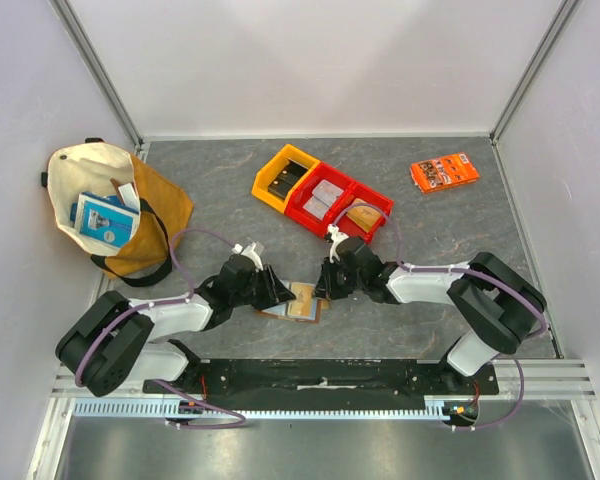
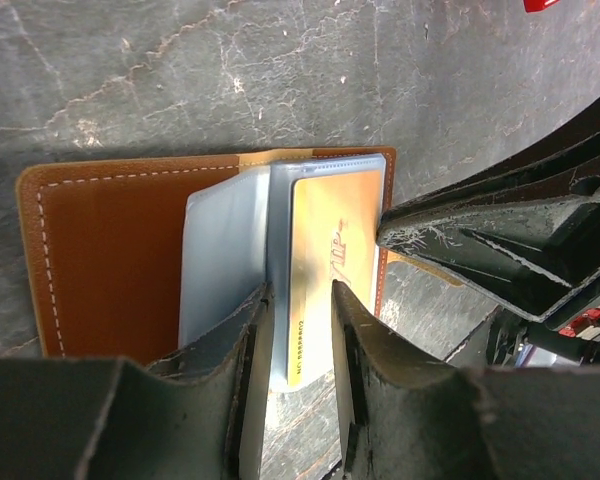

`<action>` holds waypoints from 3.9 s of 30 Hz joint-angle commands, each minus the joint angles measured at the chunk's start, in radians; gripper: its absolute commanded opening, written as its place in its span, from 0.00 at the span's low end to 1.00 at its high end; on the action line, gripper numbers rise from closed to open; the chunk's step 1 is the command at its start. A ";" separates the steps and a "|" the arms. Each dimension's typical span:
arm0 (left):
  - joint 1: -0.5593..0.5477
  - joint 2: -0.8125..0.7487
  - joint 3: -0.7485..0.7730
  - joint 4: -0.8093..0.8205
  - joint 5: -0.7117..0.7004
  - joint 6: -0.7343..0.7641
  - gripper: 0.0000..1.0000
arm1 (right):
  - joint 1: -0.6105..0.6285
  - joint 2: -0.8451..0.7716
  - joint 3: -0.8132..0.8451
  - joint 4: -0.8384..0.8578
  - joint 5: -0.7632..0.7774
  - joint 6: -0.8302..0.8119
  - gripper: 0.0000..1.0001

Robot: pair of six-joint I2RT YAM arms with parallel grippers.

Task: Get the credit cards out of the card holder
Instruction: Remove the credit card from the card holder.

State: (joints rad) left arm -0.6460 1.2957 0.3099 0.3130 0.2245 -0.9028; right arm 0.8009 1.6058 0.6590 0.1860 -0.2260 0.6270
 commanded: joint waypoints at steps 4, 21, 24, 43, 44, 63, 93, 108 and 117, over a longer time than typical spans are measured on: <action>0.008 0.010 -0.048 0.080 0.049 -0.059 0.36 | 0.003 0.074 0.030 -0.086 0.053 -0.082 0.14; 0.009 0.007 -0.132 0.258 0.062 -0.142 0.08 | 0.011 0.118 0.048 -0.117 0.086 -0.105 0.14; 0.008 -0.006 -0.140 0.261 0.055 -0.146 0.02 | 0.011 0.120 0.047 -0.120 0.091 -0.105 0.14; 0.008 -0.102 -0.149 0.120 -0.002 -0.140 0.02 | 0.011 -0.059 0.065 -0.126 0.105 -0.064 0.27; 0.009 -0.102 -0.149 0.118 -0.002 -0.140 0.02 | 0.009 -0.070 0.062 -0.114 0.090 -0.064 0.27; 0.009 -0.110 -0.150 0.112 -0.020 -0.154 0.02 | 0.014 0.052 0.008 0.070 -0.079 -0.013 0.26; 0.009 -0.123 -0.213 0.196 -0.013 -0.237 0.02 | 0.011 0.115 -0.015 0.035 -0.058 -0.007 0.23; 0.026 -0.490 -0.243 -0.233 -0.111 -0.229 0.02 | -0.009 0.134 0.001 -0.005 -0.047 -0.013 0.23; 0.028 -0.795 -0.169 -0.512 -0.148 -0.134 0.02 | -0.011 0.025 0.024 -0.043 -0.055 -0.073 0.25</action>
State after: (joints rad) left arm -0.6239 0.5724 0.0849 -0.0563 0.1032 -1.1137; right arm 0.8005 1.6714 0.6853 0.2852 -0.3378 0.6331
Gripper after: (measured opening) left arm 0.017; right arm 0.234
